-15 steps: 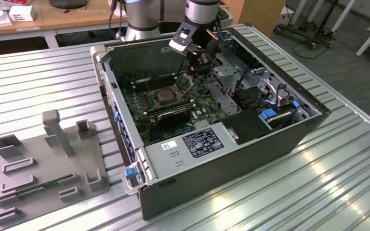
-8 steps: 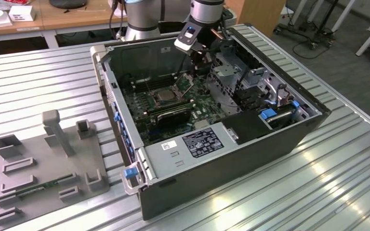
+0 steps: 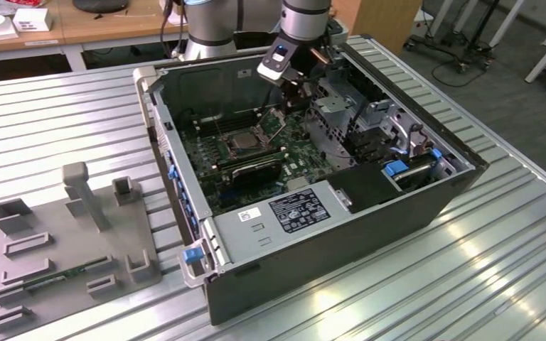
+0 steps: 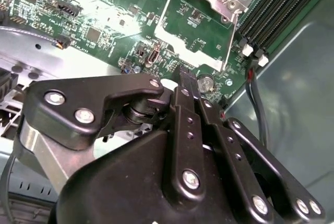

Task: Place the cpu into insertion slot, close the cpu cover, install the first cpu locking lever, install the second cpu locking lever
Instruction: 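Close the cpu cover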

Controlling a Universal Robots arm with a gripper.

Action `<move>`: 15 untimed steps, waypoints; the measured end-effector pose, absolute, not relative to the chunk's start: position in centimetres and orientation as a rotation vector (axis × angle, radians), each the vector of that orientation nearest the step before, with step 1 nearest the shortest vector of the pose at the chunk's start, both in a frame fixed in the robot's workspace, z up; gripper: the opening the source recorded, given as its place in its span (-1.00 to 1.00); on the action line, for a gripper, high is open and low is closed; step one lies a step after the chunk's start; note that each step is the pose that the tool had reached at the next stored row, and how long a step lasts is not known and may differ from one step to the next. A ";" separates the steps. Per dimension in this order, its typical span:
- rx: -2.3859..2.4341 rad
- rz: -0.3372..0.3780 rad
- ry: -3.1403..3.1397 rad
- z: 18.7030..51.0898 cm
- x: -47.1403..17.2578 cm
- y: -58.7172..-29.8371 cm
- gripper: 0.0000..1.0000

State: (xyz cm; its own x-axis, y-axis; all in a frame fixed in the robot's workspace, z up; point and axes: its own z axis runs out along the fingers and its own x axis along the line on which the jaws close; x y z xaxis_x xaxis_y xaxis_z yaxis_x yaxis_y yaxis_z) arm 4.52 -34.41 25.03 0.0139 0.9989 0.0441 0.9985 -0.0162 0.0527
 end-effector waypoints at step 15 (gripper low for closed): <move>2.230 0.111 2.197 24.1 3.7 -34.4 -0.79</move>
State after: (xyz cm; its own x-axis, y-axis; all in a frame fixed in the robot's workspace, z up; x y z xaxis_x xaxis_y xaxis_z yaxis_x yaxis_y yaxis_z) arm 3.75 -34.38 24.13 0.0137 0.9989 0.0441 0.9983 -0.0161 0.0560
